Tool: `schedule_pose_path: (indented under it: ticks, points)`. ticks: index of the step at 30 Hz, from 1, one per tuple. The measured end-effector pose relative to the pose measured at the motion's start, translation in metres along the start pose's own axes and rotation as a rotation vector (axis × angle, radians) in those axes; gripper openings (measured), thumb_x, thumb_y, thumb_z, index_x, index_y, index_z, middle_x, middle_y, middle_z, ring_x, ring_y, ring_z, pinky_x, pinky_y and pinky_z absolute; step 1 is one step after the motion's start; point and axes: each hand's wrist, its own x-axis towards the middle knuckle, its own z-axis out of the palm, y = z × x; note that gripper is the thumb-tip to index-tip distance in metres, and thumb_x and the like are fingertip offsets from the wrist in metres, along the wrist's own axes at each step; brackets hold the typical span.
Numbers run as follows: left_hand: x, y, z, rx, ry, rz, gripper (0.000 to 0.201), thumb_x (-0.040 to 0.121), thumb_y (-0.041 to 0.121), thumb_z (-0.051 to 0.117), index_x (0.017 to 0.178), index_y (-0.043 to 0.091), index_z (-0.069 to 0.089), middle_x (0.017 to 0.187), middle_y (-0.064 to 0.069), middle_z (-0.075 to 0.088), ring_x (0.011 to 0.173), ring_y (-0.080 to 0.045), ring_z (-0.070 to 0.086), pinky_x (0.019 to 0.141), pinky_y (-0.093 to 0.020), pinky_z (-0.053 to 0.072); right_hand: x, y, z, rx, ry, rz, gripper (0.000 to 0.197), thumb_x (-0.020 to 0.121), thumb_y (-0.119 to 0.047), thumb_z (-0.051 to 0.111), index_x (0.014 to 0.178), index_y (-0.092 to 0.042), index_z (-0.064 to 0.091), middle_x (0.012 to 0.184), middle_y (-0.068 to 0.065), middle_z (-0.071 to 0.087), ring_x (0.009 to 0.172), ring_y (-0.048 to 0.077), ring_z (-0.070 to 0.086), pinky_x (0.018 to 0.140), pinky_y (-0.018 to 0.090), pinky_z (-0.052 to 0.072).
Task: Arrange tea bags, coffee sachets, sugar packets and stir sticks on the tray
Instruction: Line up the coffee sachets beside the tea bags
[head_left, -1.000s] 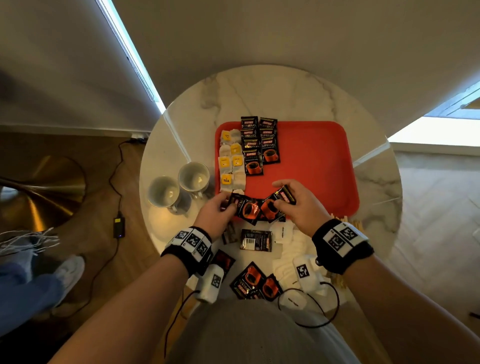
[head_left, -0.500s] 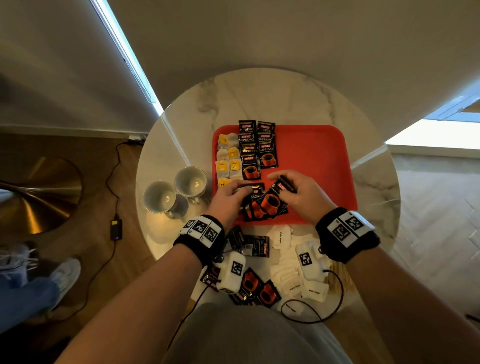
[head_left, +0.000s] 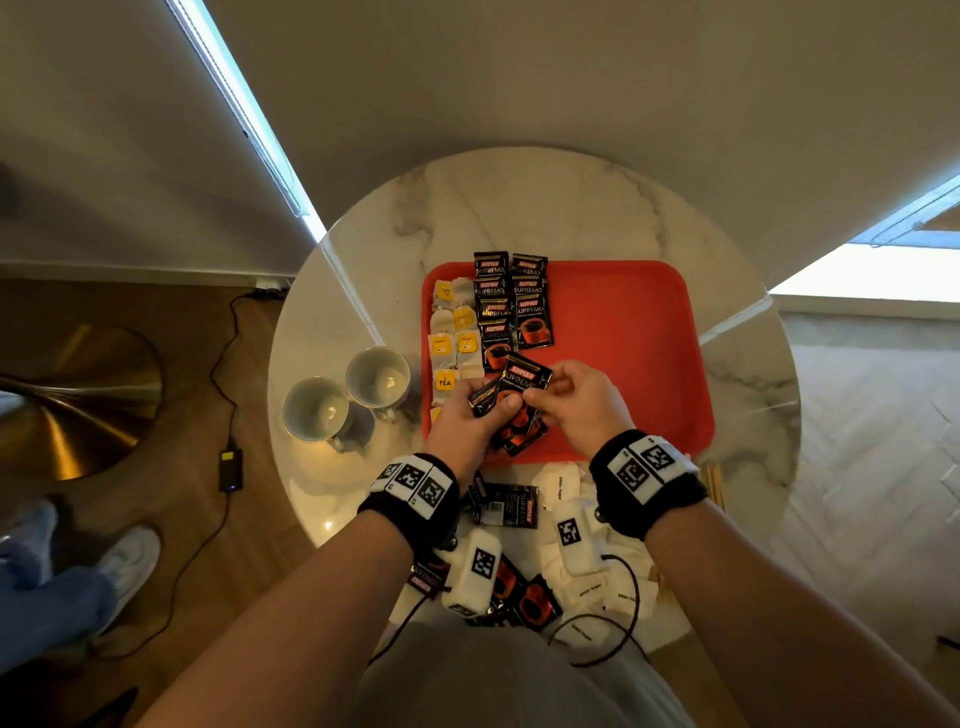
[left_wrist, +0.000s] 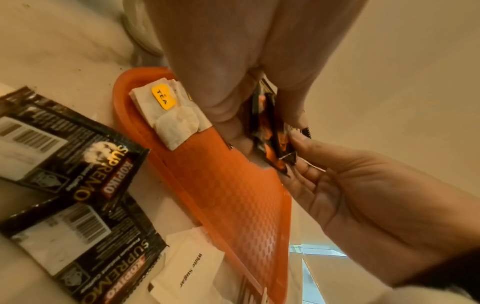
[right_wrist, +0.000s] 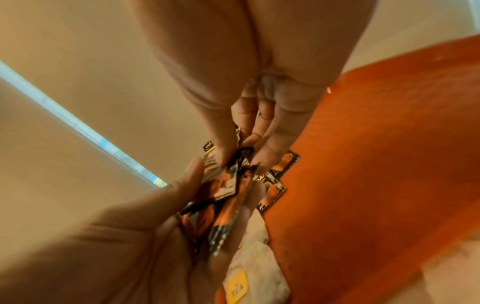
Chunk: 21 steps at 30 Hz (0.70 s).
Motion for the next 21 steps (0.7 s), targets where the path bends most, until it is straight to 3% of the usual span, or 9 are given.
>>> schedule_pose_path:
  ticks: [3,7,10,12,16,21]
  points:
    - [0.0,-0.001,-0.001,-0.005,-0.008,-0.006,0.039,0.093,0.023,0.071,0.127,0.013,0.054,0.114,-0.013,0.074,0.104,-0.032,0.072,0.092,-0.055,0.057,0.009,0.009,0.002,0.077,0.039,0.041,0.021,0.091,-0.018,0.074,0.11,-0.019,0.065,0.096,0.003,0.074,0.085,0.023,0.075,0.082,0.043,0.063]
    - [0.009,-0.007,-0.013,0.118,0.077,0.025,0.037,0.082,0.048,0.073,0.114,0.032,0.063,0.118,-0.012,0.072,0.108,-0.036,0.07,0.093,-0.063,0.053,0.029,0.02,-0.001,0.135,0.134,0.09,0.019,0.093,-0.017,0.069,0.104,-0.03,0.06,0.101,0.001,0.074,0.094,0.023,0.073,0.09,0.051,0.058]
    - [0.016,-0.012,-0.026,0.129,0.13,0.02,0.026,0.088,0.041,0.068,0.111,0.033,0.063,0.118,-0.012,0.072,0.107,-0.039,0.07,0.092,-0.065,0.053,0.047,0.02,-0.006,0.063,0.196,0.115,0.02,0.095,-0.017,0.067,0.111,-0.023,0.057,0.105,0.001,0.072,0.097,0.023,0.07,0.092,0.043,0.056]
    - [0.015,-0.011,-0.03,0.166,0.151,0.032,0.017,0.093,0.037,0.063,0.11,0.034,0.063,0.117,-0.009,0.072,0.106,-0.033,0.071,0.09,-0.062,0.055,0.06,0.021,-0.005,-0.008,0.193,0.128,0.02,0.094,-0.017,0.068,0.112,-0.021,0.06,0.104,-0.002,0.07,0.098,0.021,0.069,0.088,0.037,0.055]
    - [0.015,-0.018,-0.043,0.177,0.207,0.011,0.01,0.102,0.025,0.056,0.11,0.029,0.06,0.11,-0.003,0.073,0.099,-0.021,0.072,0.089,-0.056,0.058,0.084,0.021,0.008,-0.112,0.109,0.137,0.023,0.091,-0.02,0.072,0.113,-0.021,0.067,0.103,-0.003,0.07,0.097,0.019,0.068,0.09,0.038,0.056]
    - [0.015,-0.031,-0.06,0.221,0.227,0.019,0.011,0.098,0.035,0.059,0.109,0.034,0.062,0.112,-0.004,0.072,0.102,-0.024,0.071,0.088,-0.057,0.058,0.106,0.014,0.005,-0.189,0.196,0.148,0.027,0.098,-0.016,0.063,0.125,-0.015,0.064,0.103,-0.005,0.063,0.094,0.014,0.06,0.079,0.026,0.043]
